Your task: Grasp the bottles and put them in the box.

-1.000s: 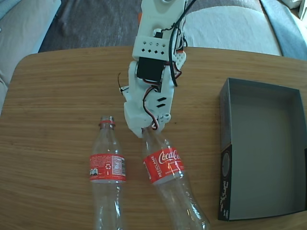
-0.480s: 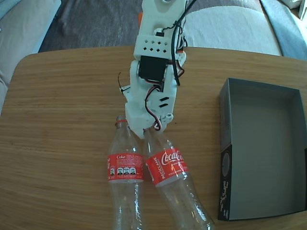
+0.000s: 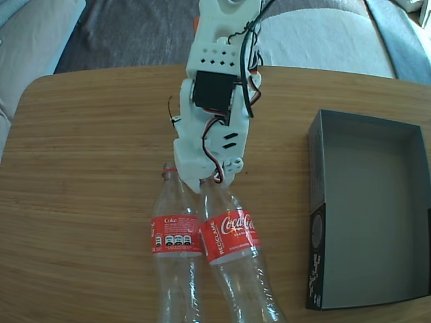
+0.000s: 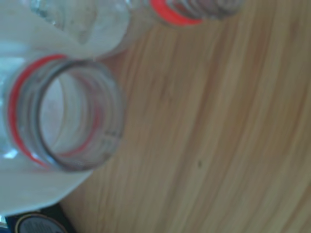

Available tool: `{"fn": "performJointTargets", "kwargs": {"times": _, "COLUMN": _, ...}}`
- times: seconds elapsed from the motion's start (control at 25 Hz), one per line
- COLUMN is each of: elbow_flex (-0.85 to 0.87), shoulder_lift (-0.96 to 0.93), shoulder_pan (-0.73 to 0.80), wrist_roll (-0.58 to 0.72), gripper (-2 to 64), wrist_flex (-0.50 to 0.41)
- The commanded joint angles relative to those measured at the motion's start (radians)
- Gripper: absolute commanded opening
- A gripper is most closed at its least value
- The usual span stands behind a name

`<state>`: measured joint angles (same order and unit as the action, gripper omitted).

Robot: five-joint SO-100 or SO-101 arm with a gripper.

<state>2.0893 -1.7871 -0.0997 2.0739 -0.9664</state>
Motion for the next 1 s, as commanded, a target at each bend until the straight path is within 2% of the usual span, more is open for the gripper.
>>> {"fn": "performJointTargets", "kwargs": {"times": 0.0, "elbow_flex": -0.087, "shoulder_lift": -0.023, "shoulder_pan": 0.0, "wrist_roll": -0.017, "gripper": 10.7, "wrist_flex": -0.038}}
{"fn": "performJointTargets", "kwargs": {"times": 0.28, "elbow_flex": -0.186, "shoulder_lift": -0.023, "shoulder_pan": 0.0, "wrist_roll": -0.06, "gripper": 10.7, "wrist_flex": -0.123}}
{"fn": "performJointTargets", "kwargs": {"times": 0.44, "elbow_flex": -0.238, "shoulder_lift": -0.023, "shoulder_pan": 0.023, "wrist_roll": -0.064, "gripper": 10.7, "wrist_flex": -0.129}}
{"fn": "performJointTargets", "kwargs": {"times": 0.76, "elbow_flex": -0.328, "shoulder_lift": -0.025, "shoulder_pan": 0.11, "wrist_roll": -0.232, "gripper": 10.7, "wrist_flex": -0.13}}
{"fn": "performJointTargets", "kwargs": {"times": 0.96, "elbow_flex": -0.44, "shoulder_lift": -0.025, "shoulder_pan": 0.173, "wrist_roll": -0.35, "gripper": 10.7, "wrist_flex": -0.23}}
